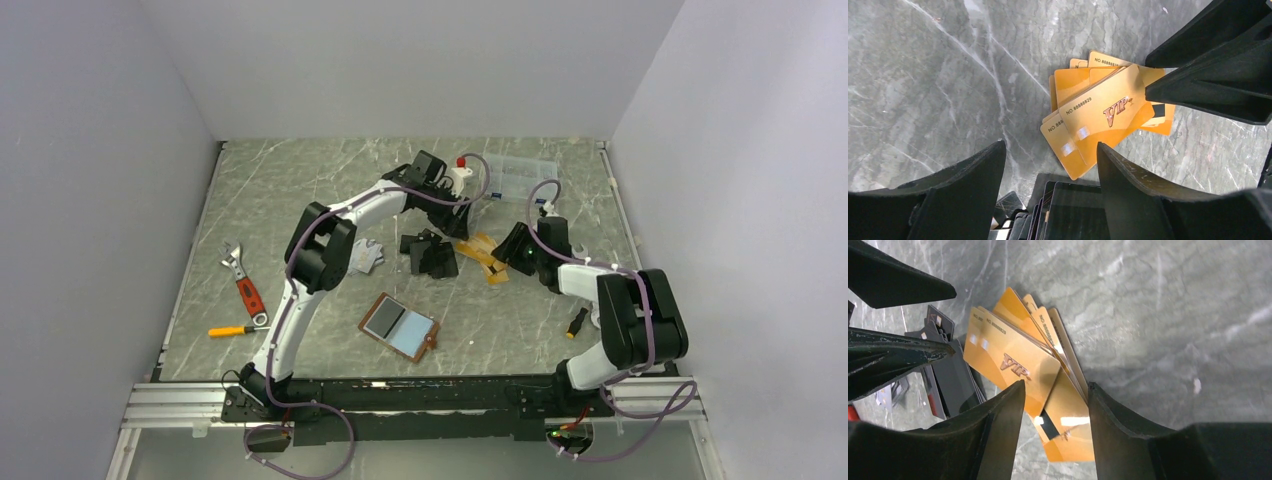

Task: Put the credit cards into the card holder
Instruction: Pick up the credit card from the storage box.

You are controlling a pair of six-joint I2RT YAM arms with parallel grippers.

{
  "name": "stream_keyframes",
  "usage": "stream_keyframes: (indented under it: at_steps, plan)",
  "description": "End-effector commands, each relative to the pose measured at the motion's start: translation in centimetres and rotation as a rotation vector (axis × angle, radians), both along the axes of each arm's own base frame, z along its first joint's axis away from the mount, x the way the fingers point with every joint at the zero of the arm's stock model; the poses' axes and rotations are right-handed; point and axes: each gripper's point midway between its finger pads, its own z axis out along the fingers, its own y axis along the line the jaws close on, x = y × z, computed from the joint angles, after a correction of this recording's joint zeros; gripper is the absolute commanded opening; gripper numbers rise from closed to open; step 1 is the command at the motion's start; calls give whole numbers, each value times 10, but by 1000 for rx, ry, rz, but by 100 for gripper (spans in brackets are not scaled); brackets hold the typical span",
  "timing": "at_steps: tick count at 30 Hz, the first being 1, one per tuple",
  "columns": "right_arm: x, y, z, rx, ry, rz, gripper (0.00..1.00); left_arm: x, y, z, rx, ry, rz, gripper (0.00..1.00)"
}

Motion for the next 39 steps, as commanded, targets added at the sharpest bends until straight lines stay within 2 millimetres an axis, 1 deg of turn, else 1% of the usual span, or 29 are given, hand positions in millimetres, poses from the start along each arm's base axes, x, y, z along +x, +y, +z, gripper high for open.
stream_keyframes:
  at_steps: [1,5,8,11,15,17,22,25,28,32,36,39]
  plan:
    - [-14,-11,-5,-15,27,-78,52,-11,-6,6,-18,32,-9,71]
    - [-18,-10,-4,-8,29,-86,52,-16,-8,2,-38,54,-9,71]
    - [-21,-7,-4,15,33,-85,52,-18,-16,2,-54,94,-6,71]
    - [-24,-3,-3,35,34,-83,52,-19,-21,-3,-53,113,-13,71]
    - [-29,1,1,53,33,-76,52,-27,-26,-5,-69,130,-29,70]
    - [-29,-2,5,43,31,-86,52,-32,-29,-6,-74,141,-36,69]
    - [-18,-17,19,-30,5,-134,54,-48,-35,-2,-93,158,-69,68]
    - [-5,-21,20,-70,13,-139,56,-53,-37,6,-103,159,-90,68]
    - [7,-19,21,-62,5,-124,57,-52,-35,17,-108,138,-100,68]
    - [16,-8,20,-22,-16,-75,59,-41,-27,32,-128,121,-86,69]
    - [27,-3,19,-21,-35,-38,61,-26,-6,51,-156,109,-64,70]
    - [29,2,12,1,-23,-18,61,-20,10,53,-136,53,-58,71]
